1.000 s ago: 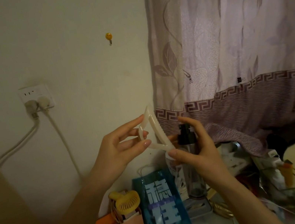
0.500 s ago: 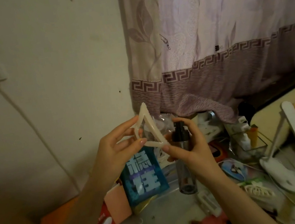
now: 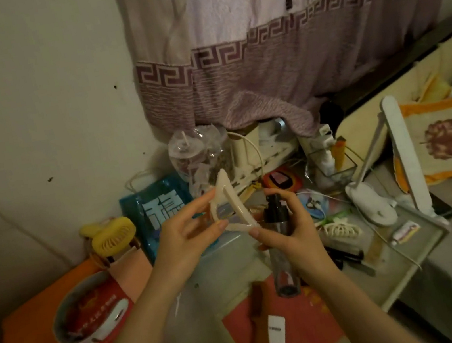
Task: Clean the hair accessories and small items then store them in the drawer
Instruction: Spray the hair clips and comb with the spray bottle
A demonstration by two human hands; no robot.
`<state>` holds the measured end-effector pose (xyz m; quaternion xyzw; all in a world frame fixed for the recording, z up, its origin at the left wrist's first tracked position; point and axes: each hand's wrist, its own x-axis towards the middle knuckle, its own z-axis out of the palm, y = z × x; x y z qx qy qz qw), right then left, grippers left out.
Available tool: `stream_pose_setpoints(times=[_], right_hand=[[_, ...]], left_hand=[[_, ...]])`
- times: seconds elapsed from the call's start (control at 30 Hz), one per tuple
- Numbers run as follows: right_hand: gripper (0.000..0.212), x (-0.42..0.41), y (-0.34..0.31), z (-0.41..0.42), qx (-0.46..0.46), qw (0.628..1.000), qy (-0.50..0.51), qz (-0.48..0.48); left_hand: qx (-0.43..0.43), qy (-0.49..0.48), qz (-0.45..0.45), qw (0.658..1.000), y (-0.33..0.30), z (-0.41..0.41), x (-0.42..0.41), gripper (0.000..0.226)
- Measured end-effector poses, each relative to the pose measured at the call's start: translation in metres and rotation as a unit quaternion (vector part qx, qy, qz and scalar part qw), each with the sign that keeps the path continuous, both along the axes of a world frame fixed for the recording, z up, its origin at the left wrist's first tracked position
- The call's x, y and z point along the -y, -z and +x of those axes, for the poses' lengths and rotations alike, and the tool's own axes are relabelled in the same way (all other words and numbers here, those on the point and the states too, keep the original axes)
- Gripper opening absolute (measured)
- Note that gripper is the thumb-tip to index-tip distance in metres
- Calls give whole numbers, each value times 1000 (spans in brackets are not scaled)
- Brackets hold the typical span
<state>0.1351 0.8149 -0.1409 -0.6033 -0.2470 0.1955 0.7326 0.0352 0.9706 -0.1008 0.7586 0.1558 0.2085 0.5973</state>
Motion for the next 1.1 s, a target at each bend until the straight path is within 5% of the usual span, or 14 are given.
stream_pose_setpoints(times=[0.23,0.5,1.1], right_hand=[[58,33,58,12,-74,995,36,-57],[59,72,127,23,-149,979,70,-117],[54,118,249,35,-182,947,116,-239]], left_hand=[[-56,16,-4,998,65,23,25,50],[-125,27,-108,986,133,42,64,49],[-277,-59,-250,926,269,62,120,38]])
